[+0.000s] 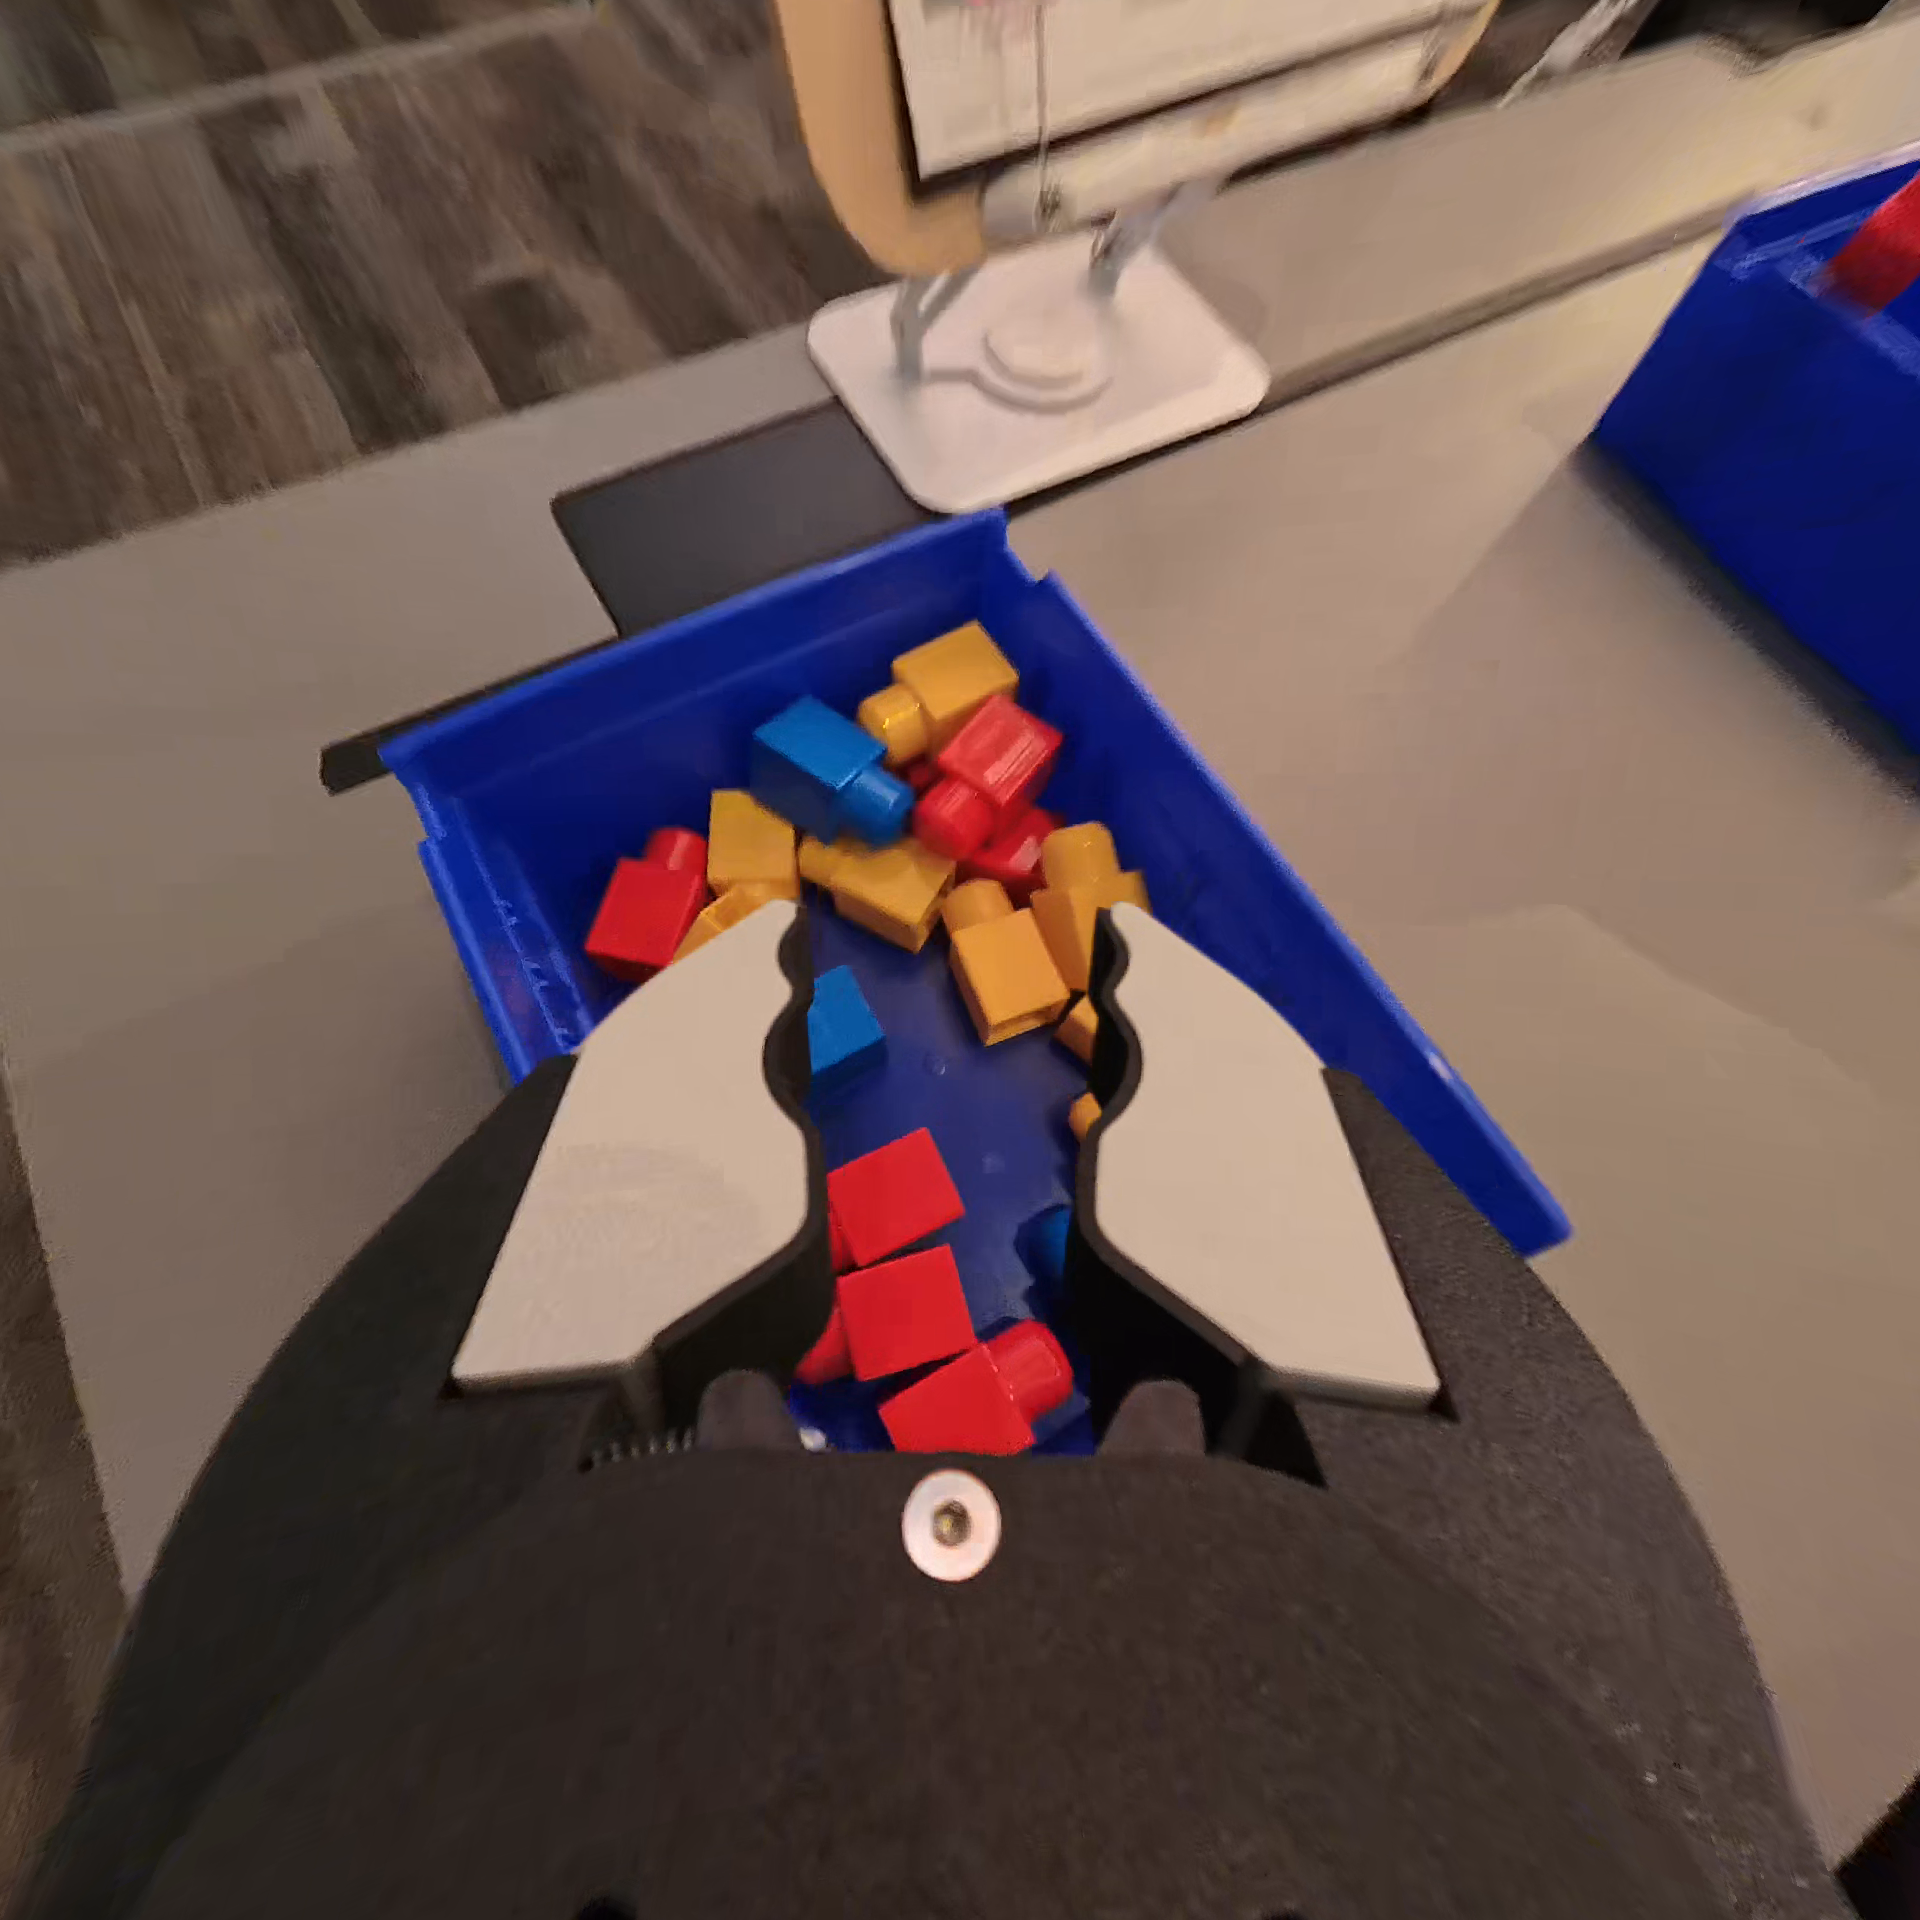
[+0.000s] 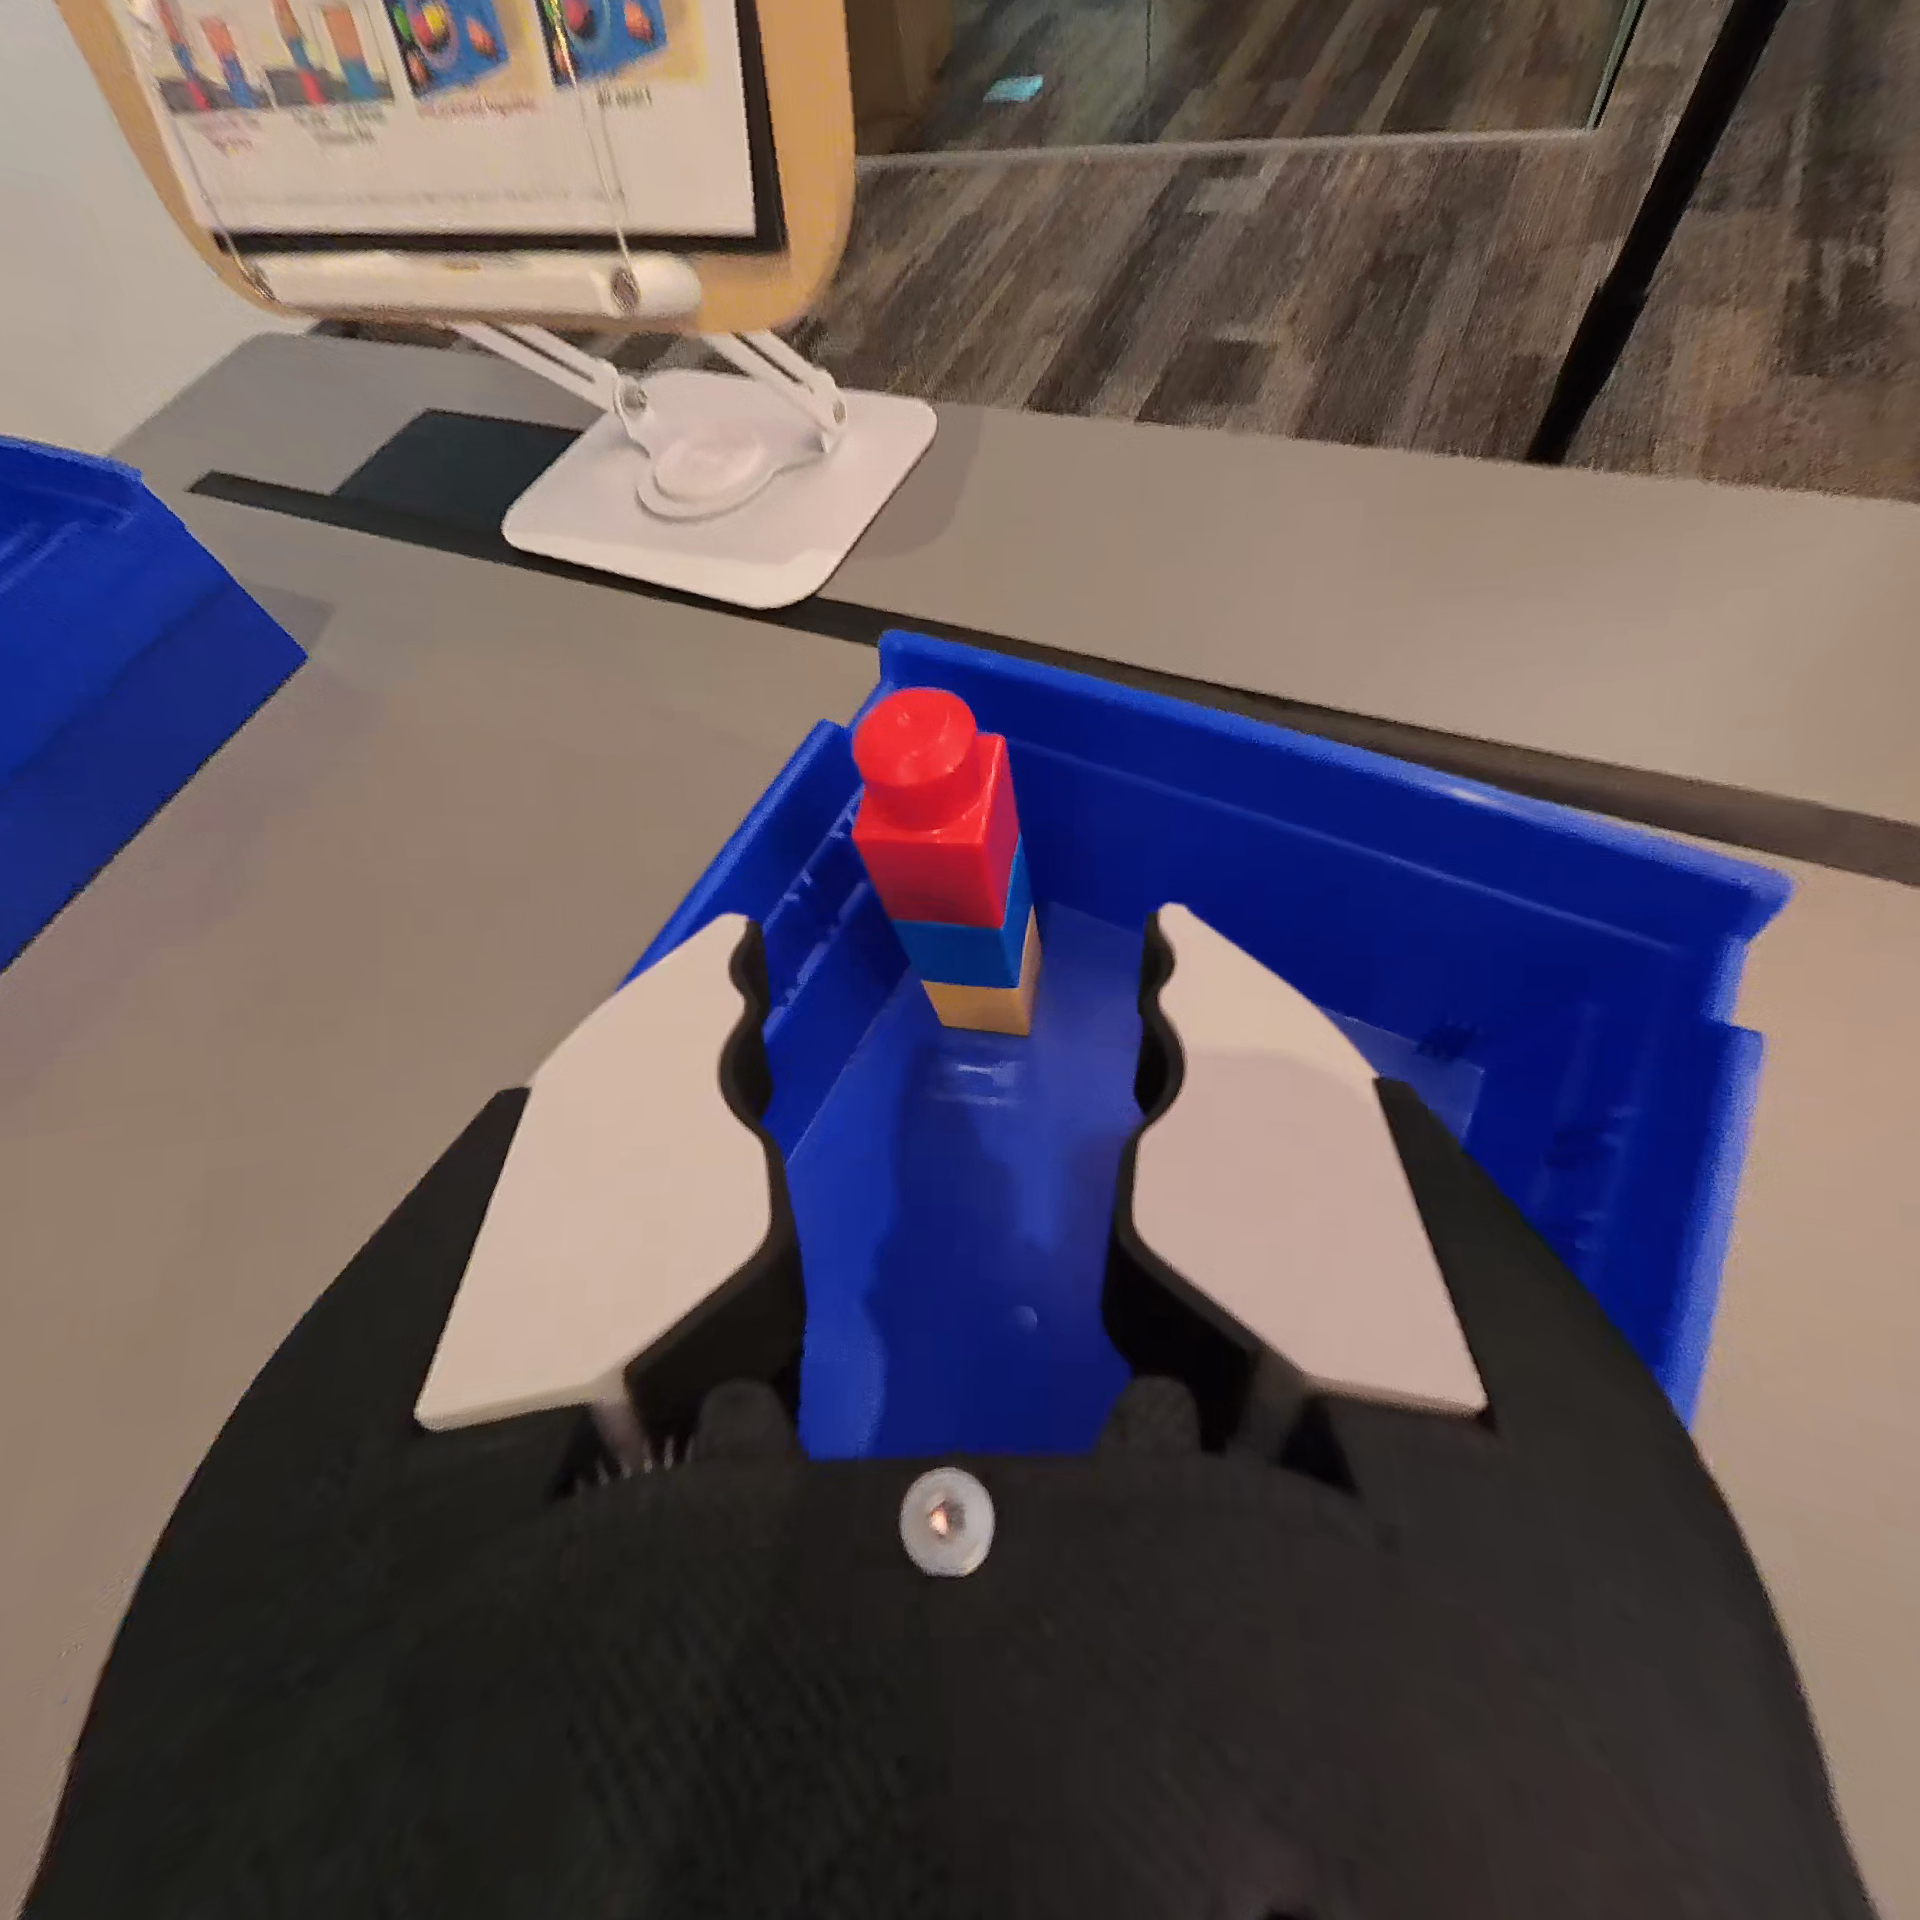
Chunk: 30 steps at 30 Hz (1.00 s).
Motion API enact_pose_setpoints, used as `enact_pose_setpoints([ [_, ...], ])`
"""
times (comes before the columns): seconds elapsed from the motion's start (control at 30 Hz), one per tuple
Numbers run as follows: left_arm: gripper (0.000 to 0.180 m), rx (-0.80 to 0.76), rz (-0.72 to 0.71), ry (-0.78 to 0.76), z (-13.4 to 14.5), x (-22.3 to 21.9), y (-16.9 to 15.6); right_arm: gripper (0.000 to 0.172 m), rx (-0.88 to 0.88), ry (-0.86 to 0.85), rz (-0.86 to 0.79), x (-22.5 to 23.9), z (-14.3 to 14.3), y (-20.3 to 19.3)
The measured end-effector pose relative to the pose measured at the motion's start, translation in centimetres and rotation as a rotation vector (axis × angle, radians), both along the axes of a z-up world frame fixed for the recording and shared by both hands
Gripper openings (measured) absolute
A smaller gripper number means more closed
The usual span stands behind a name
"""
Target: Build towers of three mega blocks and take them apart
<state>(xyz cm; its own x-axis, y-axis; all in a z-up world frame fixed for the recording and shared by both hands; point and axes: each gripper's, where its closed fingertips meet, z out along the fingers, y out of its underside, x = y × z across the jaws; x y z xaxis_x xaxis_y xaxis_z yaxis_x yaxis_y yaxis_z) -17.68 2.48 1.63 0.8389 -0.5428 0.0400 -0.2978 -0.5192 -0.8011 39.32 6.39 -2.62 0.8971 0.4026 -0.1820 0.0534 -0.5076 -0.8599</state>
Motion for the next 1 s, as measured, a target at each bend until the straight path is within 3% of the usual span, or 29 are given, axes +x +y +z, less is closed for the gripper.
enact_pose_setpoints([
  [0.07,0.051,-0.025,-0.001,0.057,-1.7,1.1,1.3,0.069,0.036,0.005,-0.001,-0.1,1.3,-0.3],
  [0.17,0.053,-0.027,-0.021,0.016,-3.6,4.3,4.0,0.069,0.075,-0.002,0.015,-0.7,2.6,-0.6],
  [0.27,0.052,0.022,-0.139,0.063,-6.0,6.7,5.6,0.069,0.083,-0.024,0.035,-1.3,2.7,-0.6],
  [0.33,0.058,0.000,-0.166,0.120,-8.1,6.5,6.0,0.069,0.071,-0.024,0.043,-1.6,2.3,-0.5],
  [0.5,0.056,0.004,-0.227,0.224,-11.3,6.2,6.3,0.068,0.042,-0.035,0.070,-2.4,1.4,-0.2],
  [0.73,0.052,-0.034,-0.220,0.130,-12.5,6.9,7.1,0.067,0.021,-0.035,0.099,-3.5,0.7,0.1],
  [0.8,0.035,-0.038,-0.171,0.155,-12.9,6.3,7.6,0.066,0.013,-0.043,0.105,-3.7,0.4,0.1],
  [0.87,0.034,-0.053,-0.183,0.164,-12.8,6.3,7.3,0.065,0.010,-0.056,0.113,-3.9,0.3,0.1],
  [1.0,0.034,-0.034,-0.212,0.160,-10.7,6.1,6.3,0.062,0.037,-0.084,0.111,-4.3,1.0,0.1],
])
